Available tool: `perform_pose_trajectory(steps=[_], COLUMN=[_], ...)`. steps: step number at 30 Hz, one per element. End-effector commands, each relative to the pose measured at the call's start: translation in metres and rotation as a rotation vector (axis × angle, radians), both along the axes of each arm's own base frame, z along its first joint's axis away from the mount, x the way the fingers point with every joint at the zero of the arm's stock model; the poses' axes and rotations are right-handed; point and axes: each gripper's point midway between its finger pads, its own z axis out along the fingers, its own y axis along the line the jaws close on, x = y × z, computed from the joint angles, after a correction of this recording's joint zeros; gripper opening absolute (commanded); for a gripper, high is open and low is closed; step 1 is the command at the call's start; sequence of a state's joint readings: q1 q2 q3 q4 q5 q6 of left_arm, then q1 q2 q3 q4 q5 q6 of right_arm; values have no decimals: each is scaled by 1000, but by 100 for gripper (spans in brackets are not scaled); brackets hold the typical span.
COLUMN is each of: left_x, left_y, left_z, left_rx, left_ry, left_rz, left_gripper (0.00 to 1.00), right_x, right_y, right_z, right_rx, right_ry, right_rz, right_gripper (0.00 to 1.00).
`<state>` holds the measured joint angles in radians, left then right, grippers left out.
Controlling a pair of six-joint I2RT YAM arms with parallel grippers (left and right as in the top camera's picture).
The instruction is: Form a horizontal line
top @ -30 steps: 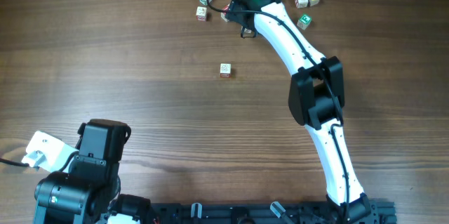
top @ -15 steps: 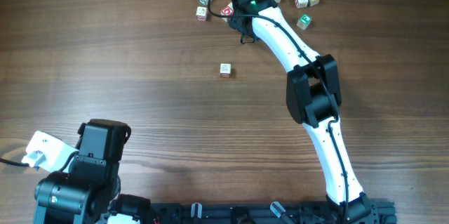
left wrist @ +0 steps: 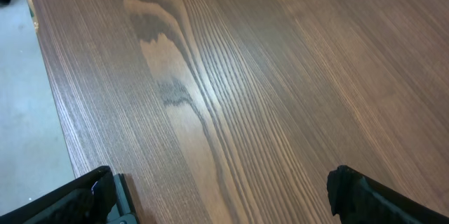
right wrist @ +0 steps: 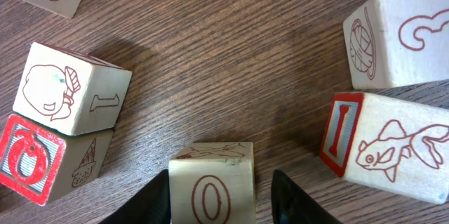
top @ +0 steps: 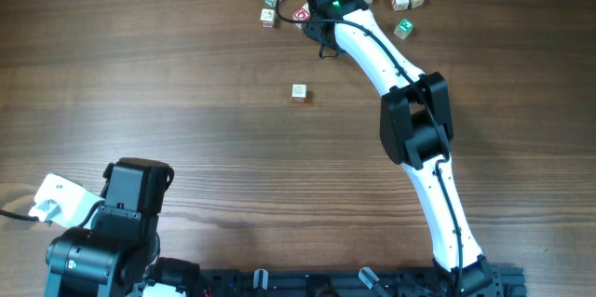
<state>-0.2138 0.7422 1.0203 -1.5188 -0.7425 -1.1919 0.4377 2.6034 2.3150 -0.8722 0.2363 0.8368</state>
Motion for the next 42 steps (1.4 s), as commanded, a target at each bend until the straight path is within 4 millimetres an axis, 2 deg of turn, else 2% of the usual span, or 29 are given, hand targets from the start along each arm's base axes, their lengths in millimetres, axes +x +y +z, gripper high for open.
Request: perform_pose_trajectory(steps=[1,8,17,20,27,31,34,38,42], left_x=[-1,-1,-1,-1,-1,-1,-1,-1,-1], left_y=[2,2,2,2,2,2,2,2,2], left_z=[0,0,0,0,0,0,0,0,0], left_rx=[-2,-2,-3,-2,-3,-2,-2,-2,-2], left_ry=[-15,-15,-15,-15,-15,-15,-15,-15,-15], left_rz=[25,25,25,25,25,25,25,25,25], left_gripper=[100,100,100,100,100,100,100,100,100], right_x=[-3,-4,-5,-6,-13,-28,-47,-73,-97], right_y=[0,0,2,9,11,8,8,11,5], right_z=[-16,-16,-12,1,43,61,70,64,58], right_rx=[-11,-11,-52,-37,-28,-25,-4,35,29], right_ry=[26,27,35,31,12,49,109,218,326], right_rz=[1,2,123,191,254,281,306,348,354], right_gripper=[41,33,31,31,31,31,31,29,26])
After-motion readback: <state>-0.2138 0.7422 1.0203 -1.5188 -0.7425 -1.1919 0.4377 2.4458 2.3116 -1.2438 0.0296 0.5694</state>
